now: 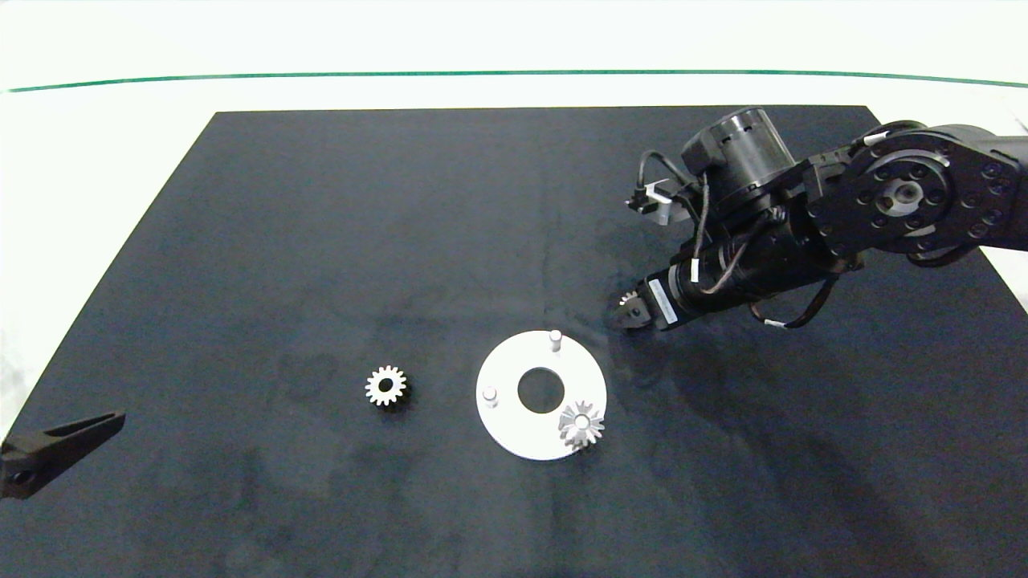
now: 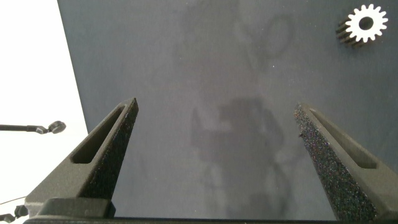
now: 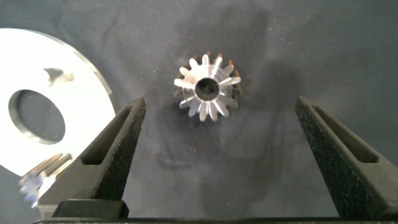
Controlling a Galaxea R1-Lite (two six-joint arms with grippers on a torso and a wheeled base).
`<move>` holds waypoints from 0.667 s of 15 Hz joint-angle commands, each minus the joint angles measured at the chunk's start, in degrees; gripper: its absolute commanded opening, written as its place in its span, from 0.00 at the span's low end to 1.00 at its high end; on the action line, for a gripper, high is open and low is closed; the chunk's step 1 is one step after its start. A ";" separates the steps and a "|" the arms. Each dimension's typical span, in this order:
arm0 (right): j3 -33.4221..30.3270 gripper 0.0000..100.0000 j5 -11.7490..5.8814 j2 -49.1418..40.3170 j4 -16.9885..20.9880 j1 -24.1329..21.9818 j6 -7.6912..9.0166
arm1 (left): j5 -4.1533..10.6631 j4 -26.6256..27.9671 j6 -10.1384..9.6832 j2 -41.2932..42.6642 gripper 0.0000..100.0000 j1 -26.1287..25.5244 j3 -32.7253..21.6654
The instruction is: Install three planetary gears onto the carrier pins
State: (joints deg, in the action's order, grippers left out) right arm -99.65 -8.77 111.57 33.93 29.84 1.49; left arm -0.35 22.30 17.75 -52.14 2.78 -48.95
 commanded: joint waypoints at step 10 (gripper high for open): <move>-0.11 0.94 -0.20 2.60 -2.64 -1.01 0.01 | 0.00 0.12 0.09 0.02 1.00 0.03 -0.01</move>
State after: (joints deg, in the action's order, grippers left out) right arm -99.78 -8.87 114.34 31.09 28.81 1.48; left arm -0.33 22.30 17.73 -52.09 2.83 -48.95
